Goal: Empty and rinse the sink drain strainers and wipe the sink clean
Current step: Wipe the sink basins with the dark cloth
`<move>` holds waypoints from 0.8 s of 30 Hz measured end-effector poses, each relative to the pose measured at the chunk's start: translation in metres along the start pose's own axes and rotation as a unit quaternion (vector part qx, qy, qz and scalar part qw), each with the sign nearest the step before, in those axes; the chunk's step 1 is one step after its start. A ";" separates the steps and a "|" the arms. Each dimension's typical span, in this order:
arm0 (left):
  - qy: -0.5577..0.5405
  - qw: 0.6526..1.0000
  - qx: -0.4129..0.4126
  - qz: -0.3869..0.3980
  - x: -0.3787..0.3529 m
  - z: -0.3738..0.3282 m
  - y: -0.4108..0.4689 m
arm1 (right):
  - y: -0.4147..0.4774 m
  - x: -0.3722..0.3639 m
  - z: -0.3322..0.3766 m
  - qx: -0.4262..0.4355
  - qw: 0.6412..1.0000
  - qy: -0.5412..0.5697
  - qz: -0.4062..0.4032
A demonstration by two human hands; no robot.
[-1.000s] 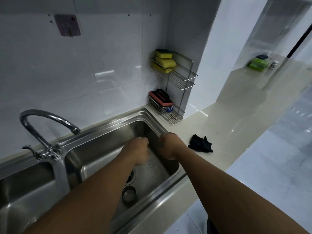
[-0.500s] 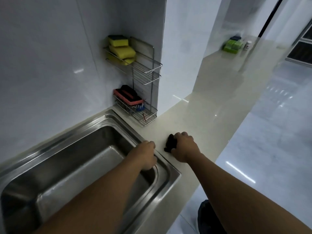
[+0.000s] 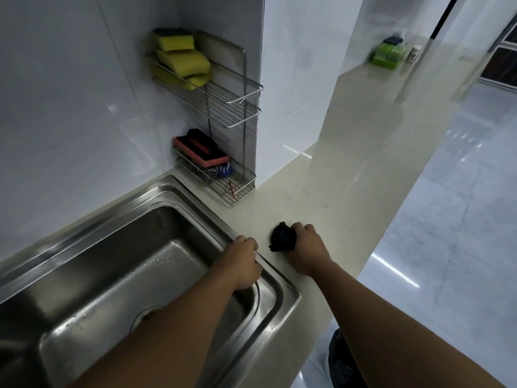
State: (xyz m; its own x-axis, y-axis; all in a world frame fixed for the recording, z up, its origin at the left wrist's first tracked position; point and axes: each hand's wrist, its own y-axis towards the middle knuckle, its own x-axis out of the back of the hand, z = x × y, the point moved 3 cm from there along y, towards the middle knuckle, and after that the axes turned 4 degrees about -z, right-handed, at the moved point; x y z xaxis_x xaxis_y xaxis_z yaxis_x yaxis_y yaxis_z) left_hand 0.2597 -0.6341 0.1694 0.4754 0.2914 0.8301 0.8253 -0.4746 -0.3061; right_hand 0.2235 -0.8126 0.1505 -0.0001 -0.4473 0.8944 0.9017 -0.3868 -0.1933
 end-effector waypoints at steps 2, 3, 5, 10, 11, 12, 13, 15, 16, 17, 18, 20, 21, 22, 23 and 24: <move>-0.040 0.999 0.019 -0.012 0.003 0.004 0.000 | -0.001 0.001 0.004 -0.005 1.000 0.029 0.000; -0.069 0.997 0.034 -0.020 0.005 0.005 0.000 | -0.002 0.002 0.006 -0.003 0.999 0.045 0.001; -0.148 0.986 0.074 -0.029 0.012 0.009 -0.003 | -0.007 0.004 0.017 0.016 0.997 0.077 0.003; -0.381 0.917 0.118 -0.018 0.035 0.024 -0.035 | -0.035 0.013 0.072 0.088 0.981 0.166 0.048; -0.394 0.911 0.118 -0.028 0.041 0.029 -0.044 | -0.042 0.014 0.085 0.101 0.978 0.173 0.060; -0.403 0.906 0.124 -0.038 0.048 0.037 -0.055 | -0.049 0.014 0.098 0.112 0.976 0.175 0.070; -0.414 0.899 0.132 -0.050 0.053 0.042 -0.061 | -0.053 0.014 0.108 0.119 0.974 0.176 0.078; -0.429 0.887 0.151 -0.086 0.069 0.060 -0.082 | -0.068 0.017 0.134 0.131 0.970 0.181 0.101; -0.428 0.884 0.157 -0.104 0.078 0.069 -0.095 | -0.076 0.018 0.148 0.137 0.966 0.185 0.116; -0.421 0.884 0.160 -0.122 0.087 0.079 -0.108 | -0.086 0.019 0.163 0.142 0.962 0.190 0.131; -0.413 0.885 0.162 -0.138 0.095 0.087 -0.119 | -0.094 0.019 0.175 0.146 0.959 0.200 0.139; -0.407 0.882 0.165 -0.170 0.114 0.103 -0.147 | -0.112 0.020 0.203 0.157 0.952 0.223 0.142; -0.407 0.879 0.166 -0.186 0.123 0.110 -0.161 | -0.122 0.021 0.218 0.161 0.948 0.234 0.142; -0.408 0.874 0.168 -0.203 0.133 0.116 -0.175 | -0.131 0.021 0.232 0.161 0.946 0.243 0.140; -0.412 0.868 0.169 -0.221 0.142 0.120 -0.187 | -0.139 0.023 0.245 0.160 0.945 0.250 0.139; -0.413 0.861 0.173 -0.241 0.151 0.126 -0.201 | -0.148 0.023 0.260 0.162 0.943 0.253 0.140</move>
State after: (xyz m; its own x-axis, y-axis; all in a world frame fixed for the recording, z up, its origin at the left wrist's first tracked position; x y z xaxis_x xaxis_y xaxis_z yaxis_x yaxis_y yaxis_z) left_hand 0.2037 -0.3905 0.2974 -0.0104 0.9442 0.3291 0.9608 0.1006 -0.2582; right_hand 0.2024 -0.5563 0.3049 0.1242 -0.8551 0.5033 0.9820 0.0333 -0.1858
